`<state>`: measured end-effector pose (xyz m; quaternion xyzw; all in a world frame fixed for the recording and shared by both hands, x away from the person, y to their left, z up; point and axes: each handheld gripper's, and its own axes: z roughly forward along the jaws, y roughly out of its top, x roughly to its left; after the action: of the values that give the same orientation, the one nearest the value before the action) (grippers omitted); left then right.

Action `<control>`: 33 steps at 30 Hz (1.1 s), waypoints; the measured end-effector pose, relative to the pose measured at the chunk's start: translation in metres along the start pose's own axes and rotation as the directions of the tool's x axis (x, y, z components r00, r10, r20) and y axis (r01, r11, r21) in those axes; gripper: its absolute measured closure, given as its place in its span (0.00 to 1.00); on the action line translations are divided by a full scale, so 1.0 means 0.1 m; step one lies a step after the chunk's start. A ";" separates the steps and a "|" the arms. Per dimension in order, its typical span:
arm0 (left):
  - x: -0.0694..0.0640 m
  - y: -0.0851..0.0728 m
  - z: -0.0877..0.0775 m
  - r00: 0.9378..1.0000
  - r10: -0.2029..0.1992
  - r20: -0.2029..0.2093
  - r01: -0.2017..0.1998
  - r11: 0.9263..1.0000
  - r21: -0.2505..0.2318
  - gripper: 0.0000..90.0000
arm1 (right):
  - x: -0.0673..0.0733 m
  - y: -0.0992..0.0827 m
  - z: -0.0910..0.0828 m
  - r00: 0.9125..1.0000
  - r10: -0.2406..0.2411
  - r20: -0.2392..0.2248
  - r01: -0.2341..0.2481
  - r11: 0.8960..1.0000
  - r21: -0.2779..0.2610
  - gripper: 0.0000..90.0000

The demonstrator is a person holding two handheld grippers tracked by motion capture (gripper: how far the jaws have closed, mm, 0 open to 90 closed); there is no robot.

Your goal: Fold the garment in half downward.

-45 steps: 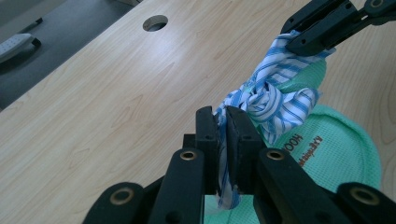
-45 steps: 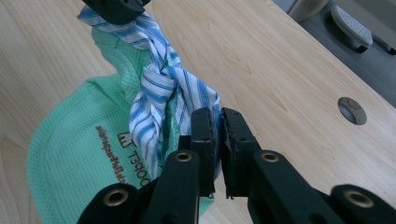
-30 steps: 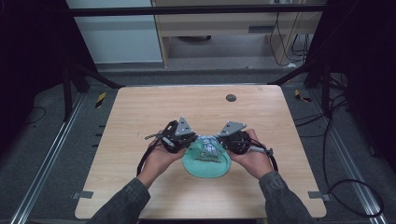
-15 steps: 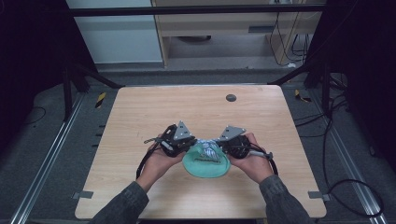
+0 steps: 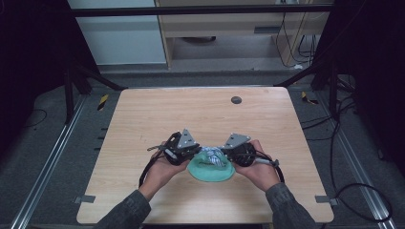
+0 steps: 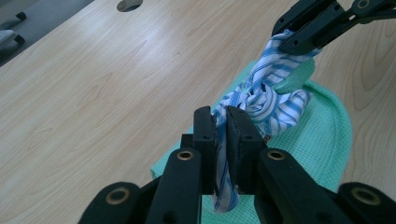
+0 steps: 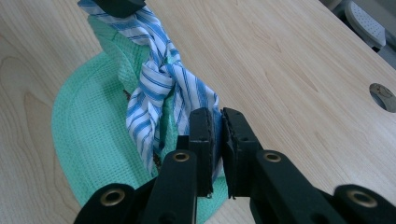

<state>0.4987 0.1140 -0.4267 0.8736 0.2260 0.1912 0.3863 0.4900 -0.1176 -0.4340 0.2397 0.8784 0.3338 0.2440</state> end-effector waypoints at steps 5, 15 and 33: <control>-0.03 -0.03 0.00 1.000 -0.001 0.008 0.001 1.000 0.001 0.91 | 0.02 -0.03 0.00 1.000 0.001 -0.006 -0.001 1.000 0.004 0.92; -0.06 -0.09 -0.01 1.000 -0.002 0.014 0.002 1.000 -0.003 0.90 | 0.09 -0.08 -0.02 1.000 -0.014 -0.018 0.014 1.000 0.007 0.91; -0.10 -0.28 -0.09 0.999 -0.031 0.027 0.031 0.999 -0.012 0.49 | 0.19 -0.12 -0.05 0.999 -0.035 -0.039 0.036 0.999 0.012 0.91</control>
<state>0.4794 0.1307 -0.4437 0.8701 0.2332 0.1750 0.3975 0.4693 -0.1167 -0.4441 0.2191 0.8892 0.3283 0.2312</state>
